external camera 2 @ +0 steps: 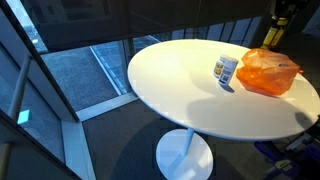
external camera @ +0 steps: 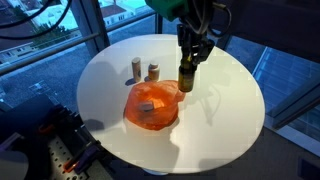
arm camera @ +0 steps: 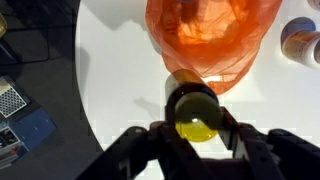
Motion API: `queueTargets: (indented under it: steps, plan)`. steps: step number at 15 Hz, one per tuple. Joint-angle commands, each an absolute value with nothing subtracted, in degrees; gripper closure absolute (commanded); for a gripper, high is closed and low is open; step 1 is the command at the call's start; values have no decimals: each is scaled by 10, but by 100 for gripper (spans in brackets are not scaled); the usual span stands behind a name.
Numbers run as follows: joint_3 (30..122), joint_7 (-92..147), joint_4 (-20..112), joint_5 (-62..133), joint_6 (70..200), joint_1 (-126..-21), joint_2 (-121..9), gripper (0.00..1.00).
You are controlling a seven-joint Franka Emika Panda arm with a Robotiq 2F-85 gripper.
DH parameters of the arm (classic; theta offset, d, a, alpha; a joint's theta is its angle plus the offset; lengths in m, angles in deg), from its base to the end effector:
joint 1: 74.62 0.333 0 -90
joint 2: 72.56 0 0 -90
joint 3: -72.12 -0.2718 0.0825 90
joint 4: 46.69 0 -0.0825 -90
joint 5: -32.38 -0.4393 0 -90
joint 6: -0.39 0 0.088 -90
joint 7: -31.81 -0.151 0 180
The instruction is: Move the yellow and brown bottle to the table
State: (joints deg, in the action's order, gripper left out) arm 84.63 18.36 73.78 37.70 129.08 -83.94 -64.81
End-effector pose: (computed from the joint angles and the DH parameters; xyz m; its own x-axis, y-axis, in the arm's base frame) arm 0.5582 -0.2317 0.2363 0.8498 -0.5262 0.0311 -0.5265 -0.8445 0.0975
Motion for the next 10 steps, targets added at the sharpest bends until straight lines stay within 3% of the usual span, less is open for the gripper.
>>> queueTargets:
  steps: [1,10]
  plan:
    - [856,170,691,372,1258,-855,-628,80]
    - [875,161,666,380,1265,-870,-566,80]
